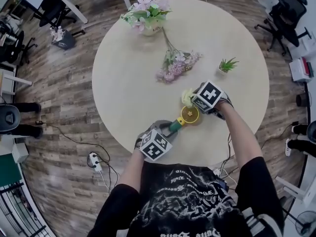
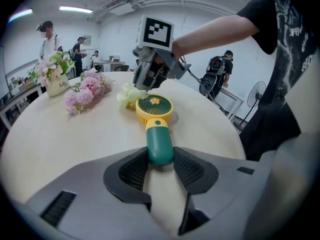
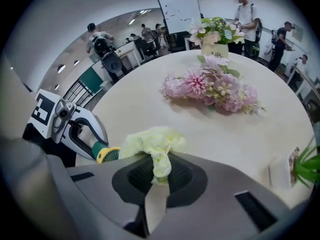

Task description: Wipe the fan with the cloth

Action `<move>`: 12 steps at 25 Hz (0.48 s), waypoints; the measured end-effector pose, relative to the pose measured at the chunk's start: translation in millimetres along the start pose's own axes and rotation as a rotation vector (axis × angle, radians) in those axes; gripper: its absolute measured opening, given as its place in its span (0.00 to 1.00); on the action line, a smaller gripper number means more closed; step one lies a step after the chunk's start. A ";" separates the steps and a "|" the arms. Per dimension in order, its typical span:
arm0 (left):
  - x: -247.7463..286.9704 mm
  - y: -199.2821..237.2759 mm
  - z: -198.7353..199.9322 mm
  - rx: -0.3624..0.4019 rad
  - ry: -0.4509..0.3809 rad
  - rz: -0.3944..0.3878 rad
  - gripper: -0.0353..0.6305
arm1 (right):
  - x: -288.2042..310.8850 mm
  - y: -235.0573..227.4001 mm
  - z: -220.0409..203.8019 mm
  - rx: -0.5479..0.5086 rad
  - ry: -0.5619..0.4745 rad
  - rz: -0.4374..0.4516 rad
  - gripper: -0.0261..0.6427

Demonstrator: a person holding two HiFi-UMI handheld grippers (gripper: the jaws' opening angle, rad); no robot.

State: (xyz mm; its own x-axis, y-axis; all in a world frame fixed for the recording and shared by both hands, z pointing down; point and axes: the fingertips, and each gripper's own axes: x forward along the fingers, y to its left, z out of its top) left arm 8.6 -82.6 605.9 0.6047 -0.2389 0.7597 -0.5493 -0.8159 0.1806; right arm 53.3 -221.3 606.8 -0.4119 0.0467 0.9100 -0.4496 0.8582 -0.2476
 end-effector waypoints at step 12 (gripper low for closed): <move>0.5 1.7 -0.9 -0.001 0.014 0.005 0.32 | 18.6 48.7 31.4 -0.316 0.072 0.181 0.09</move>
State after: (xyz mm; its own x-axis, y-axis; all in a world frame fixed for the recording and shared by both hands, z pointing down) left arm 7.4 -83.6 607.1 0.5938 -0.2361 0.7692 -0.5533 -0.8139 0.1774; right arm -1.1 -194.7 601.2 -0.4001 0.2385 0.8849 -0.1028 0.9478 -0.3019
